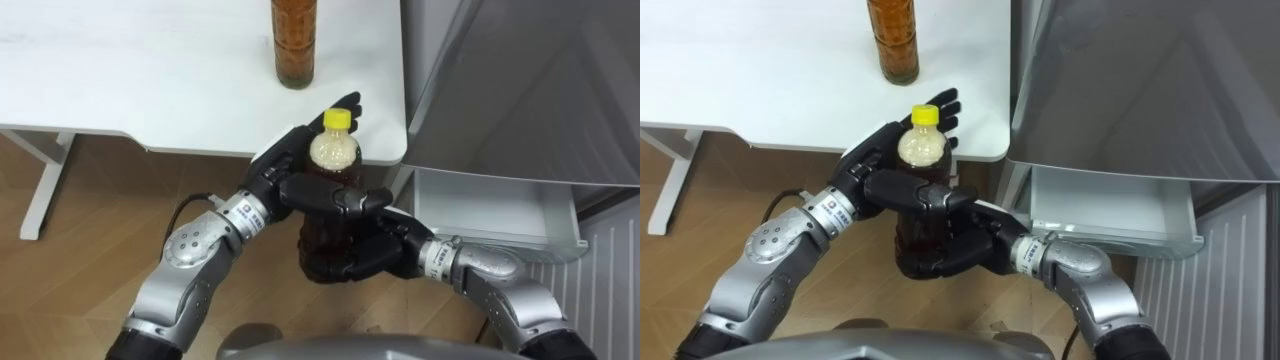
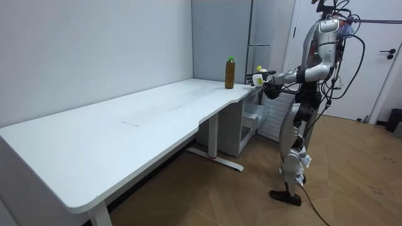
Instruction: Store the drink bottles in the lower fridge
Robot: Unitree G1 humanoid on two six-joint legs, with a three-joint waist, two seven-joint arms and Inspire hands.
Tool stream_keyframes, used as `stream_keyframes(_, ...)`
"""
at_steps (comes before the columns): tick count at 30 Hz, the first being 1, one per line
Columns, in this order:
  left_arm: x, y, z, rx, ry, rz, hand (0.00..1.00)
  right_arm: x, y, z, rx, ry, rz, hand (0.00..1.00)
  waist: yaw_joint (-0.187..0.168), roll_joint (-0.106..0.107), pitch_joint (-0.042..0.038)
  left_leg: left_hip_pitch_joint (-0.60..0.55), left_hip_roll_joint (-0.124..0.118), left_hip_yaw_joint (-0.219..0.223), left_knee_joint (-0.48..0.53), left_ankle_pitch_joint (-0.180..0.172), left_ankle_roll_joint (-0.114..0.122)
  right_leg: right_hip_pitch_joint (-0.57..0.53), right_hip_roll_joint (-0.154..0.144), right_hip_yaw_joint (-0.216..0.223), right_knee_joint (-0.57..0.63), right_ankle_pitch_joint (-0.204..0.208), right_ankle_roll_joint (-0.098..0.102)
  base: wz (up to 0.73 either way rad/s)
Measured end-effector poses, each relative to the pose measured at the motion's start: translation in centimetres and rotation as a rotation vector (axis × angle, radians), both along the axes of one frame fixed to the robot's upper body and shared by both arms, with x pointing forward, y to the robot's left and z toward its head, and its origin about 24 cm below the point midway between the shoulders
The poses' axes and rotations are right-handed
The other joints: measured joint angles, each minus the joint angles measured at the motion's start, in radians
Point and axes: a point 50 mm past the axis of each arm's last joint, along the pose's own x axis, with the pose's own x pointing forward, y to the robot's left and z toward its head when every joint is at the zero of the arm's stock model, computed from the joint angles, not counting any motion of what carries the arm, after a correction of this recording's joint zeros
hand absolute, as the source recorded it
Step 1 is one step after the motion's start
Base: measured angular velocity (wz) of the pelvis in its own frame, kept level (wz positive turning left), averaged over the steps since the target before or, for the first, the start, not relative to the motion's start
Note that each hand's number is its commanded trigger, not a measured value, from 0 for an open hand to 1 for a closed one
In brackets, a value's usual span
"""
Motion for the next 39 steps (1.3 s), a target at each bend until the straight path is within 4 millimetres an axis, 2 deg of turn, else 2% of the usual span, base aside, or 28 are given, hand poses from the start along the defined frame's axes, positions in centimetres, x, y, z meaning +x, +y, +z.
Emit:
stream_keyframes(7, 0.3, 0.1, 0.5, 0.0, -0.023, 0.018, 0.0, 0.1, -0.1, 0.1, 0.004, -0.003, -0.006, 1.0, -0.001, 0.005, -0.0023, -0.002, 0.0, 0.001, 0.003, 0.0, 0.0, -0.001, 0.0, 0.001, 0.0, 0.0, 0.0, 0.0)
stream_keyframes(13, 0.9, 0.1, 2.3, -0.01, -0.105, 0.021, 0.0, 0.1, 0.2, 0.3, 0.047, -0.006, 0.002, 1.0, -0.001, 0.024, -0.0053, -0.005, 0.0, -0.003, 0.004, 0.0, 0.0, 0.001, 0.0, -0.003, 0.0, 0.0, -0.001, 0.01)
stream_keyframes(17, 1.2, 0.0, 5.9, -0.046, -0.257, 0.02, 0.0, 0.4, 0.4, 1.0, 0.066, -0.041, 0.023, 1.0, 0.003, 0.029, -0.0058, -0.007, 0.0, -0.006, 0.006, 0.0, 0.0, 0.004, 0.0, -0.008, -0.001, 0.0, -0.001, 0.03)
stream_keyframes(19, 1.4, 0.0, 8.1, -0.075, -0.359, 0.022, 0.0, 0.2, 0.6, 1.0, 0.07, -0.037, 0.03, 1.0, 0.006, 0.03, -0.0046, 0.016, 0.0, -0.005, 0.0, 0.0, 0.0, 0.022, 0.0, -0.011, -0.004, 0.0, -0.001, 0.0)
stream_keyframes(20, 1.5, 0.0, 8.5, -0.081, -0.383, 0.026, 0.0, 0.2, 0.7, 1.0, 0.07, -0.036, 0.034, 1.0, 0.008, 0.031, -0.003, 0.02, 0.0, -0.006, -0.002, 0.0, 0.0, 0.026, 0.0, -0.011, -0.005, 0.0, 0.0, 0.0)
stream_keyframes(23, 1.9, 0.7, 10.0, -0.096, -0.455, 0.08, 0.0, 0.0, 0.8, 0.9, 0.067, -0.03, 0.042, 1.0, 0.008, 0.039, 0.0007, 0.032, 0.0, -0.006, -0.005, 0.0, 0.0, 0.036, 0.0, -0.011, -0.006, 0.0, 0.0, 0.0)
stream_keyframes(32, 1.5, 3.7, 15.0, -0.132, -0.698, 0.356, 0.0, -0.5, -0.7, 0.5, 0.036, -0.016, 0.015, 1.0, 0.013, 0.034, -0.0006, 0.033, -0.001, -0.005, -0.006, 0.0, 0.0, 0.034, 0.0, -0.009, -0.004, 0.0, 0.0, 0.0)
stream_keyframes(37, 1.3, 4.9, 16.1, -0.173, -0.762, 0.511, 0.0, -1.1, -1.0, 0.2, 0.036, -0.006, -0.004, 1.0, 0.048, 0.026, -0.002, 0.045, 0.0, -0.006, -0.007, 0.0, 0.0, 0.046, 0.0, -0.01, -0.004, 0.0, 0.0, 0.0)
stream_keyframes(39, 1.2, 5.5, 16.4, -0.1, -0.813, 0.589, 0.0, -1.5, -1.0, 0.1, 0.036, -0.009, -0.008, 1.0, 0.071, 0.019, -0.0008, 0.045, 0.0, -0.006, -0.007, 0.0, 0.0, 0.045, 0.0, -0.01, -0.004, 0.0, 0.0, 0.0)
